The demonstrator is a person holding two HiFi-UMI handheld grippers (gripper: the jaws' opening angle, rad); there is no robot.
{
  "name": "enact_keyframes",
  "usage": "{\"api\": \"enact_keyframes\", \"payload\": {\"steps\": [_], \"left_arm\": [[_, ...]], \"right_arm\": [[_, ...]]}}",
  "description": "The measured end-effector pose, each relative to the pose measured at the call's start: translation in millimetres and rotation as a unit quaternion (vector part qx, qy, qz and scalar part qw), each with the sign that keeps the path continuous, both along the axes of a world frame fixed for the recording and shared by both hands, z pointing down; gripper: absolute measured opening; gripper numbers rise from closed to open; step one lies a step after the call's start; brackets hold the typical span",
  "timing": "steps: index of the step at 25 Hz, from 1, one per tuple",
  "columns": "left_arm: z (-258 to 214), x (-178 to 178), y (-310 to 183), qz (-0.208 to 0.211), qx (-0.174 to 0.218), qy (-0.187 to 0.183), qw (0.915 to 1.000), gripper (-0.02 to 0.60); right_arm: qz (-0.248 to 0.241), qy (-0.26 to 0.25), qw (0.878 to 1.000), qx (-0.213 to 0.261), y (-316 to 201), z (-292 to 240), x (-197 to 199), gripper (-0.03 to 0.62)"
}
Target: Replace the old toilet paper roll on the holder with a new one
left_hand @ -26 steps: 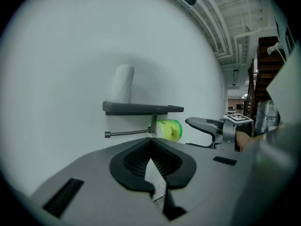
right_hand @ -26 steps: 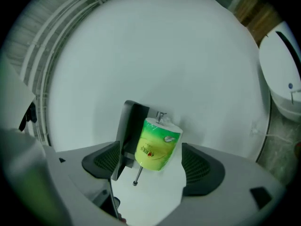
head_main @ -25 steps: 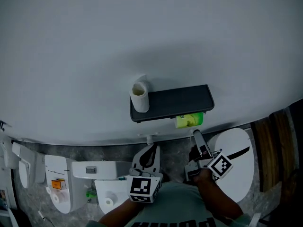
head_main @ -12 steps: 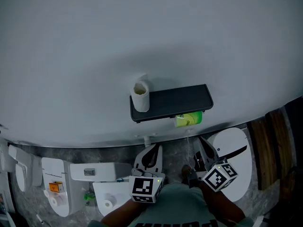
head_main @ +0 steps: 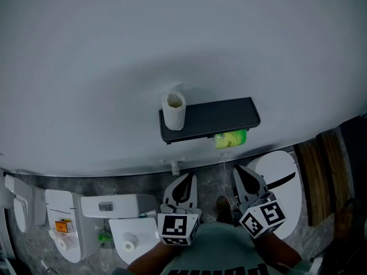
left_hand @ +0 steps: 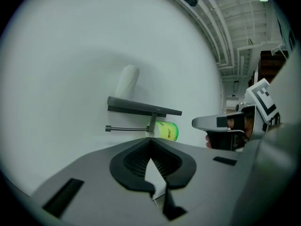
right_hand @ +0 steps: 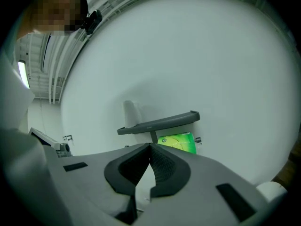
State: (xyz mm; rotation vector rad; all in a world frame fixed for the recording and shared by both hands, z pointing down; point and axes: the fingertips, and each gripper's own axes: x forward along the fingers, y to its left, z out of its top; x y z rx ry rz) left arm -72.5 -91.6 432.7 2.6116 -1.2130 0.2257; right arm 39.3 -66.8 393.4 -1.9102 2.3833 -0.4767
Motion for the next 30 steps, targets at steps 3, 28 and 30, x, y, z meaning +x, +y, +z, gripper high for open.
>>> {"api": "enact_keyframes", "payload": {"steps": [3, 28, 30], "left_arm": [[0, -3, 2, 0.001, 0.003, 0.007, 1.0000, 0.005], [-31, 55, 105, -0.042, 0.039, -0.025, 0.9980, 0.005], [-31, 62, 125, -0.055, 0.040, -0.038, 0.9970, 0.005]], "right_arm": [[0.004, 0.014, 1.000, -0.005, 3, 0, -4, 0.009], [-0.065, 0.048, 0.997, 0.013, 108, -10, 47, 0.009], [-0.075, 0.043, 0.996, 0.017, 124, -13, 56, 0.009]]}}
